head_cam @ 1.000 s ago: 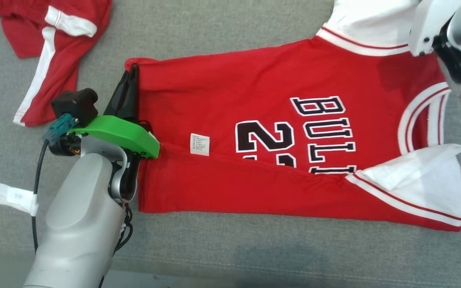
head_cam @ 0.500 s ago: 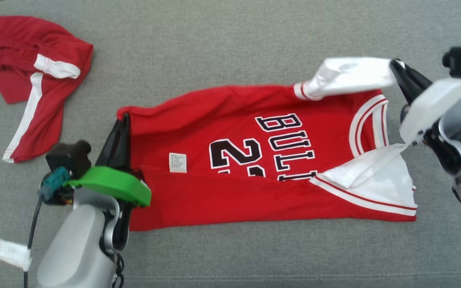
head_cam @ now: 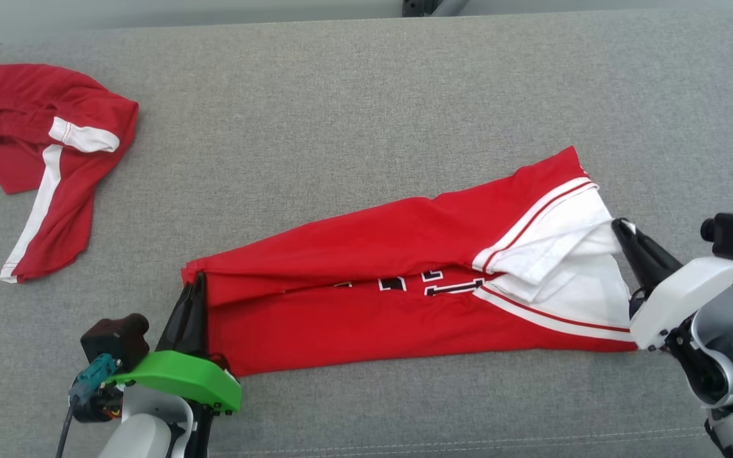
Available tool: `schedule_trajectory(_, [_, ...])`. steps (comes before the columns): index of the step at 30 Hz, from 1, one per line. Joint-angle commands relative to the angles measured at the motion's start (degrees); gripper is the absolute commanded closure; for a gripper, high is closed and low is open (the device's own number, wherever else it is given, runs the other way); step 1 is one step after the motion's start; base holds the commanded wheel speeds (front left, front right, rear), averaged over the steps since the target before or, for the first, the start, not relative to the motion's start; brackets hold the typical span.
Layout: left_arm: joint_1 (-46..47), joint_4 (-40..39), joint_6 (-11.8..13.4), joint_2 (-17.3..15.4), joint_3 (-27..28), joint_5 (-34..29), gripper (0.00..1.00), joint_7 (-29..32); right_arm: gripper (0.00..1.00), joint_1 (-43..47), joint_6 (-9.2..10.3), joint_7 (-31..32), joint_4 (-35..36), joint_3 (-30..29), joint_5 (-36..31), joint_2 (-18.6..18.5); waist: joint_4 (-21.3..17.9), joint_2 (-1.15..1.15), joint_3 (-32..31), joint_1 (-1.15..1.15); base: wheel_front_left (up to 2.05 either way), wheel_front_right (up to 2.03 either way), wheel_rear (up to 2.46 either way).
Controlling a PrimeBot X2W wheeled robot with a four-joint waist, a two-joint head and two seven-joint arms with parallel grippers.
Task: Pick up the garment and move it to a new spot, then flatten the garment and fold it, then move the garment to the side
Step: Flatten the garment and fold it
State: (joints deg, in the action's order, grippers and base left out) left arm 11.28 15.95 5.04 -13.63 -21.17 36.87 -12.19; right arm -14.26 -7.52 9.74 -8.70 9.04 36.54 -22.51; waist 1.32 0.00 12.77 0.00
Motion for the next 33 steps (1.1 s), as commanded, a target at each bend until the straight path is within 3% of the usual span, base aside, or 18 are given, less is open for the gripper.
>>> schedule_trajectory(1, [-1.0, 0.6, 0.3, 0.2, 0.3, 0.9, 1.00, -0.4, 1.00, 1.3, 0.06, -0.5, 0.2, -0.4, -0.7, 0.6, 0.0, 0.00, -0.2, 0.00, 0.00, 0.00, 0.00])
schedule_trajectory(7, [-2.2, 3.1, 0.0, 1.0, 0.8, 1.2, 1.00, -1.4, 1.00, 4.2, 0.07, -2.3, -0.4, -1.0, -1.4, 2.3, 0.1, 0.00, -1.1, 0.00, 0.00, 0.00, 0.00])
schedule_trajectory(8, [-2.5, 3.5, 0.0, 1.0, 0.9, 1.3, 1.00, -1.5, 0.89, 4.9, 0.06, -2.6, -0.5, -1.2, -1.3, 2.7, 0.1, 0.00, -1.4, 0.00, 0.00, 0.00, 0.00])
schedule_trajectory(9, [-2.5, 3.5, 0.0, 1.0, 0.9, 1.3, 1.00, -1.5, 0.89, 4.9, 0.06, -2.6, -0.5, -1.2, -1.3, 2.7, 0.1, 0.00, -1.4, 0.00, 0.00, 0.00, 0.00])
schedule_trajectory(10, [-2.9, 4.0, 0.0, 1.1, 1.1, 1.6, 1.00, -1.6, 0.76, 5.6, 0.06, -2.9, -0.6, -1.1, -1.2, 3.0, 0.1, 0.00, -1.7, 0.00, 0.00, 0.00, 0.00])
schedule_trajectory(11, [-3.4, 4.4, -0.1, 1.2, 1.2, 1.7, 0.97, -1.7, 0.58, 6.3, 0.06, -3.4, -0.5, -1.0, -1.1, 3.2, 0.1, 0.00, -2.0, 0.00, 0.00, 0.00, 0.00])
schedule_trajectory(12, [-3.9, 4.7, -0.1, 1.2, 1.4, 1.7, 0.63, -2.0, 0.16, 7.1, 0.06, -4.0, -0.5, -1.1, -1.1, 3.3, 0.1, 0.00, -2.4, 0.00, 0.00, 0.00, 0.00])
schedule_trajectory(13, [-4.4, 5.0, 0.0, 1.4, 1.7, 1.9, 0.00, -2.1, 0.00, 8.0, 0.07, -4.5, -0.7, -1.3, -1.0, 3.6, 0.1, 0.00, -2.8, 0.00, 0.00, 0.00, 0.00])
schedule_trajectory(19, [-9.2, 3.6, 0.3, 1.9, 3.6, 2.4, 0.00, -2.8, 0.00, 12.9, 0.06, -7.4, -0.9, -4.5, -0.5, 5.4, -0.4, 0.00, -4.6, 0.00, 0.00, 0.00, 0.00])
schedule_trajectory(24, [-12.2, -2.1, 1.1, 2.2, 6.2, 1.0, 0.00, -3.0, 0.00, 15.3, 0.06, -8.9, -1.3, -9.9, -1.9, 6.4, -0.2, 0.00, -5.9, 0.00, 0.00, 0.00, 0.00])
schedule_trajectory(33, [-14.2, -11.1, 1.7, 3.9, 8.9, -4.2, 0.00, -3.0, 0.00, 12.5, 0.04, -6.7, -2.5, -13.2, -5.8, 8.4, 0.9, 0.00, -7.2, 0.00, 0.00, 0.00, 0.00])
